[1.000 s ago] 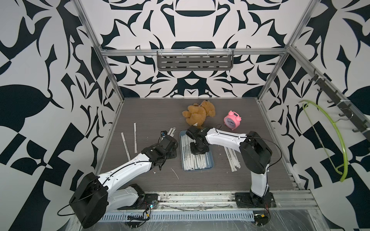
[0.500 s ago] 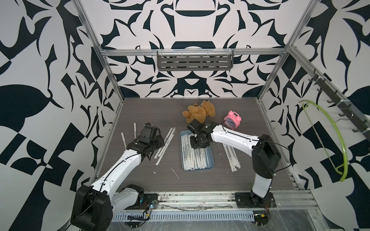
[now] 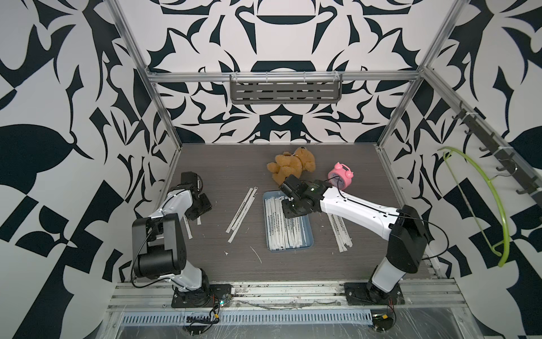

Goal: Put the straws into the storage box
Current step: Pick up the straw from the center of the board.

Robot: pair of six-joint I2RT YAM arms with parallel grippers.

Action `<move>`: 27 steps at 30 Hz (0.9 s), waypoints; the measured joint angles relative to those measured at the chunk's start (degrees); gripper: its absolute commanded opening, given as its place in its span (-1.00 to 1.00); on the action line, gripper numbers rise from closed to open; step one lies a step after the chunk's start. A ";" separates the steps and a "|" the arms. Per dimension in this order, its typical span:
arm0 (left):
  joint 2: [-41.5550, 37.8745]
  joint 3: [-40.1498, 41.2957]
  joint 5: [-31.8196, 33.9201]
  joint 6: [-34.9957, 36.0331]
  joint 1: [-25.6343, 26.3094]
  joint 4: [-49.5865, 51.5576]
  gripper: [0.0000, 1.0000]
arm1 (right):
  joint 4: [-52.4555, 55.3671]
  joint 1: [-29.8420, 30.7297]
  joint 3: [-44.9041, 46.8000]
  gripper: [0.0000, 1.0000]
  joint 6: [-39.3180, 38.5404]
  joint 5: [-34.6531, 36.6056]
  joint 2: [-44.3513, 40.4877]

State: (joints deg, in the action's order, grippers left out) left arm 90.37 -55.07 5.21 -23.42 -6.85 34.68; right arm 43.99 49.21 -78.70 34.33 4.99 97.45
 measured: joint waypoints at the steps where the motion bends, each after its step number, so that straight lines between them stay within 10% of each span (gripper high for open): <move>1: 0.76 -0.83 0.96 0.68 0.00 0.68 -0.08 | -0.15 0.04 0.42 -0.35 -0.35 0.00 0.00; 15: 17.18 -18.64 4.44 8.02 -1.92 5.53 -0.11 | -1.92 0.07 1.42 -0.36 -2.82 -0.24 0.15; 27: 21.46 -21.00 4.79 10.80 -1.90 7.76 -0.66 | -1.90 0.07 1.40 -0.38 -2.89 -0.13 0.15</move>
State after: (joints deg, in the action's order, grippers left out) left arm 111.83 -76.07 10.00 -12.62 -8.75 42.44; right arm 42.09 49.28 -77.30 31.44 4.86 97.60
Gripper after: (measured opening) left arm 0.207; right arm 0.309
